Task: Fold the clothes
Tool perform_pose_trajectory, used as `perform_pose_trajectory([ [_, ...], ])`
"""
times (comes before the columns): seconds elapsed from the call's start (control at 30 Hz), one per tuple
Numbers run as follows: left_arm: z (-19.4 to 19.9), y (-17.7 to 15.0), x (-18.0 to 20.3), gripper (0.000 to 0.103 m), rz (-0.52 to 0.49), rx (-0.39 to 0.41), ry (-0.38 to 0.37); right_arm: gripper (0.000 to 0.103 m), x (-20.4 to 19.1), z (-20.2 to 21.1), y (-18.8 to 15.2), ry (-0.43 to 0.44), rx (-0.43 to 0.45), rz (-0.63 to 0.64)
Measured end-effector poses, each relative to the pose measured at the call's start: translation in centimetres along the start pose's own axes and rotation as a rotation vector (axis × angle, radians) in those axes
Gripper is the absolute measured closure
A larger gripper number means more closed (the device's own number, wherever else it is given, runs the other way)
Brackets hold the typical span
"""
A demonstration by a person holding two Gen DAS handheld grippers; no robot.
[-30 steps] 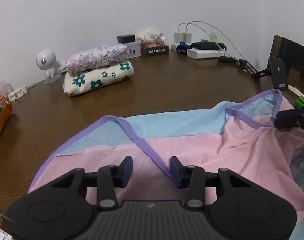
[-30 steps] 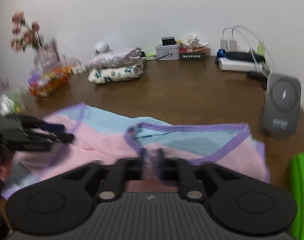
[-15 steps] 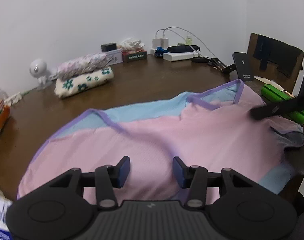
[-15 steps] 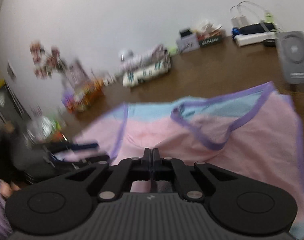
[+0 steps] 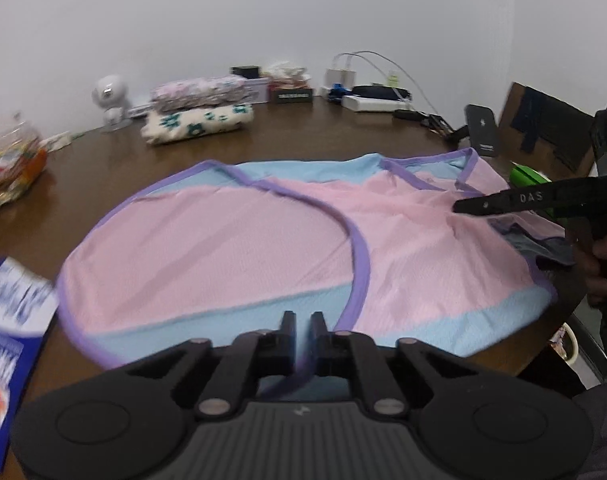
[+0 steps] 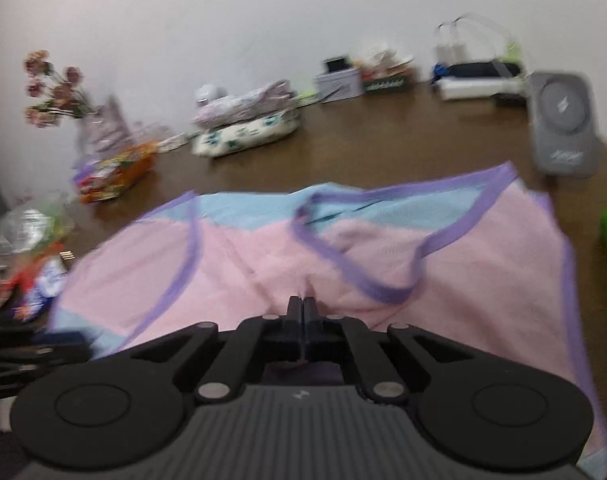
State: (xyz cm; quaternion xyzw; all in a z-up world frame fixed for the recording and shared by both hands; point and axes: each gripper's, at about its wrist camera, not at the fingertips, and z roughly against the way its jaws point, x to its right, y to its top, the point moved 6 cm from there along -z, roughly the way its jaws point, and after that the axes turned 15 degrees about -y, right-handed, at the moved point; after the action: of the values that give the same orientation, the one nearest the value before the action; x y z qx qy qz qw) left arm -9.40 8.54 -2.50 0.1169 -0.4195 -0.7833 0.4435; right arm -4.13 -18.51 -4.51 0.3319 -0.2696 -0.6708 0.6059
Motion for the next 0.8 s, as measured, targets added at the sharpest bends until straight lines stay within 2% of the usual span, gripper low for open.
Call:
perform_pose_trajectory([
  [0.07,1.0,-0.4,0.1,0.093,0.017,0.019,-0.008,0.096,0.3,0.4,0.5,-0.009,-0.002,0.004],
  [0.1,1.3,-0.4,0.2,0.082,0.027,0.033,-0.030,0.089,-0.1,0.9,1.2,0.019,0.012,0.018],
  [0.13,1.5,-0.3,0.2,0.063,0.034,0.048,-0.047,0.072,-0.8,1.4,1.9,0.050,0.027,0.041],
  [0.17,1.5,-0.1,0.1,0.055,0.036,0.065,-0.058,0.062,-2.4,1.7,3.0,0.087,0.045,0.101],
  [0.2,1.3,0.2,0.1,0.052,0.034,0.073,-0.066,0.051,-4.2,1.7,4.0,0.127,0.059,0.160],
  [0.23,0.8,0.4,0.1,0.053,0.027,0.071,-0.068,0.051,-6.3,1.1,5.0,0.172,0.054,0.220],
  [0.27,0.4,0.6,0.1,0.055,0.022,0.063,-0.070,0.051,-8.5,0.2,5.9,0.214,0.041,0.275],
  [0.3,0.0,0.6,0.1,0.061,0.021,0.048,-0.070,0.052,-10.7,-1.5,6.7,0.241,0.002,0.314],
  [0.33,-0.2,0.6,0.1,0.074,0.022,0.039,-0.072,0.057,-12.9,-3.2,7.4,0.263,-0.037,0.354],
  [0.4,-0.1,0.1,0.2,0.086,0.028,0.040,-0.079,0.065,-16.2,-6.8,7.6,0.244,-0.108,0.433],
  [0.47,0.2,-0.3,0.2,0.091,0.035,0.041,-0.090,0.068,-17.6,-9.4,7.5,0.199,-0.140,0.474],
  [0.5,0.4,-0.6,0.2,0.096,0.043,0.044,-0.100,0.073,-18.1,-10.5,7.5,0.177,-0.148,0.487],
  [0.53,0.5,-0.7,0.1,0.097,0.051,0.048,-0.106,0.086,-17.9,-11.0,7.7,0.156,-0.134,0.476],
  [0.6,0.8,-1.0,0.0,0.099,0.065,0.058,-0.115,0.098,-17.3,-12.0,8.4,0.134,-0.140,0.423],
  [0.8,1.1,-1.4,-0.3,0.100,0.095,0.073,-0.140,0.102,-17.2,-13.2,10.6,0.177,-0.158,0.288],
])
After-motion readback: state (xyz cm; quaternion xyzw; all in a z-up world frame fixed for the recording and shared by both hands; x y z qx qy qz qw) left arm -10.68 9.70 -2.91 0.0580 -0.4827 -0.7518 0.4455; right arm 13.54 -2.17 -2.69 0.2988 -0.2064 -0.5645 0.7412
